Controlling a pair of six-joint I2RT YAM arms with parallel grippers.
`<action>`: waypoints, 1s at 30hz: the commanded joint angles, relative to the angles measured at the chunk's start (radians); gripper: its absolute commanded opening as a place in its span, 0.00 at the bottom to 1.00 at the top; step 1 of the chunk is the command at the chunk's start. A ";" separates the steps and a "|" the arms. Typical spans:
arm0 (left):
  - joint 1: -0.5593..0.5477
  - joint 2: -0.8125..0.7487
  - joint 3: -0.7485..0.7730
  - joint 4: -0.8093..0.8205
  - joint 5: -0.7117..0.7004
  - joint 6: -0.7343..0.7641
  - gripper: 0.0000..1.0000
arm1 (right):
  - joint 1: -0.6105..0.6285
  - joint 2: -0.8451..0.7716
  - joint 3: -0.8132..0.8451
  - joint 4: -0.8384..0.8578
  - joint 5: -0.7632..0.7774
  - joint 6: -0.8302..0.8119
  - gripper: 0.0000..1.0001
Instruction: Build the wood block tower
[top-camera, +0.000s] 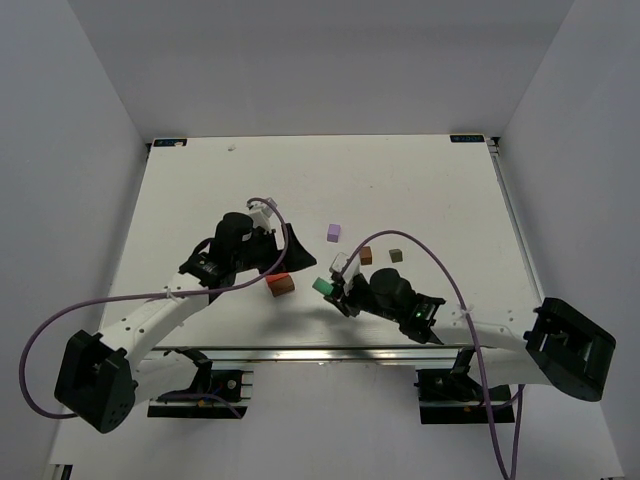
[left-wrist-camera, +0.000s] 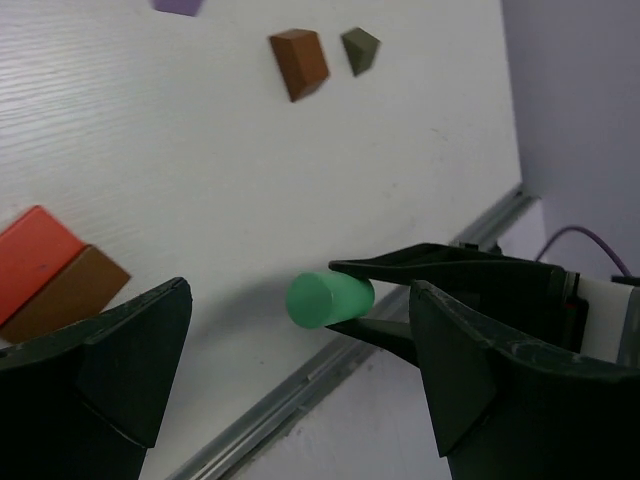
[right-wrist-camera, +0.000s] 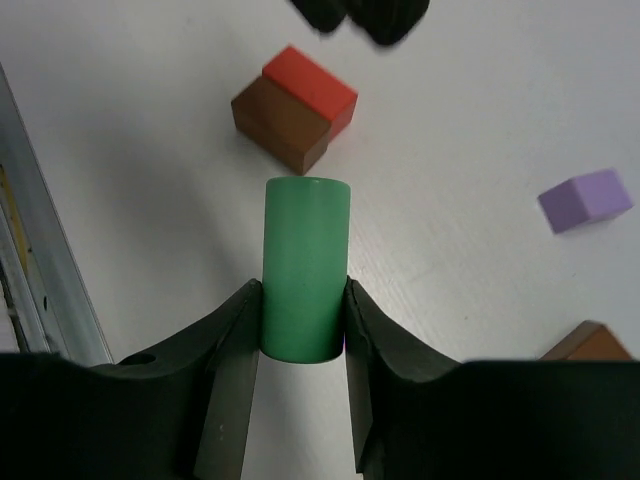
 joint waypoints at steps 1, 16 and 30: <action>-0.007 0.008 -0.012 0.125 0.204 0.010 0.98 | -0.006 -0.050 -0.001 0.140 0.019 -0.062 0.12; -0.014 0.034 -0.046 0.154 0.180 0.006 0.80 | -0.017 -0.040 0.019 0.226 0.061 -0.046 0.10; -0.014 0.080 -0.087 0.332 0.276 -0.093 0.60 | -0.017 -0.022 0.015 0.284 0.036 -0.062 0.06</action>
